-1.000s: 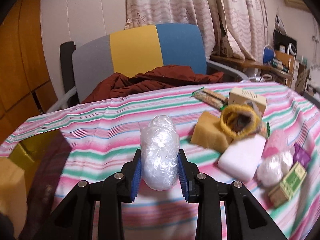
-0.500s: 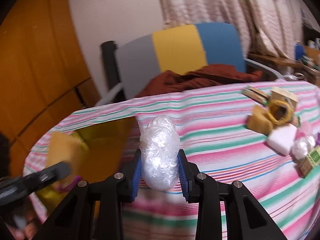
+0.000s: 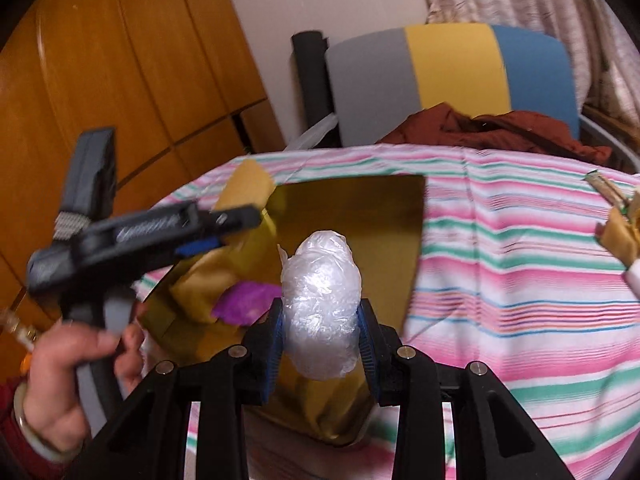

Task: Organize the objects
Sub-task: 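Carry the sponge and plastic bundle over the gold tray with both tools, then open both tools to release the sponge and bundle into the tray, then grasp the green essential oil box with the left tool while the right tool grasps another plastic bundle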

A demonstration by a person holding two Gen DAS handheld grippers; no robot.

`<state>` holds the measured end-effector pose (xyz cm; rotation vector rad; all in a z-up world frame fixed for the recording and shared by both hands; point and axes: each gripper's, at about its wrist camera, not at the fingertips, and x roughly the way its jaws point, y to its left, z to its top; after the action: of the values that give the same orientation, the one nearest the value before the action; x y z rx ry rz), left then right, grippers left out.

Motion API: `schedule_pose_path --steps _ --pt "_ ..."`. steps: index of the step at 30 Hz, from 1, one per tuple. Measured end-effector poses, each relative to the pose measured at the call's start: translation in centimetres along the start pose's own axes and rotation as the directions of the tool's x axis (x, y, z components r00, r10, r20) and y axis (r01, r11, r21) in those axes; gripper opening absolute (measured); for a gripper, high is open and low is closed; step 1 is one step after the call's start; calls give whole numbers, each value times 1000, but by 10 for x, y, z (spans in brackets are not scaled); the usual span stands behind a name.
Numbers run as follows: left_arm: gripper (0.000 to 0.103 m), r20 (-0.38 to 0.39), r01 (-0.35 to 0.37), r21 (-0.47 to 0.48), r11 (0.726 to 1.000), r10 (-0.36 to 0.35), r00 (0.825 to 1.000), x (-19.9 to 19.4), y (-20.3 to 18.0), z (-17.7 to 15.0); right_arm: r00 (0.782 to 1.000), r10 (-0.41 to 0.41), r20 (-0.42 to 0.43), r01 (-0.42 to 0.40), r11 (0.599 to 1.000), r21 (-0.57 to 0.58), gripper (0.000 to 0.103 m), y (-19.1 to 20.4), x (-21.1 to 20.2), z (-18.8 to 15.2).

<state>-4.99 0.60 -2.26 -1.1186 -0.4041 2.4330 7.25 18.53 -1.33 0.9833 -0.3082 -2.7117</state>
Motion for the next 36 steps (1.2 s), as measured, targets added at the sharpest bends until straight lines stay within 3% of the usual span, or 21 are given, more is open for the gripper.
schedule_pose_path --steps 2,5,18,30,36 --pt "60 -12 -20 -13 1000 20 1000 0 6 0 1000 3 -15 -4 1000 -16 53 6 4 -3" --pt "62 -22 -41 -40 998 40 999 1 12 -1 1000 15 -6 -15 1000 -22 64 9 1 -5" --pt "67 49 -39 -124 992 46 998 -22 12 -6 1000 14 15 -15 1000 22 70 -1 -4 -5" --pt "67 40 -21 -78 997 24 999 -28 -12 -26 999 -13 46 11 999 47 72 -11 -13 -2" --pt "67 39 -3 54 999 1 999 -28 -44 -38 993 -77 88 68 993 97 77 -33 -26 5"
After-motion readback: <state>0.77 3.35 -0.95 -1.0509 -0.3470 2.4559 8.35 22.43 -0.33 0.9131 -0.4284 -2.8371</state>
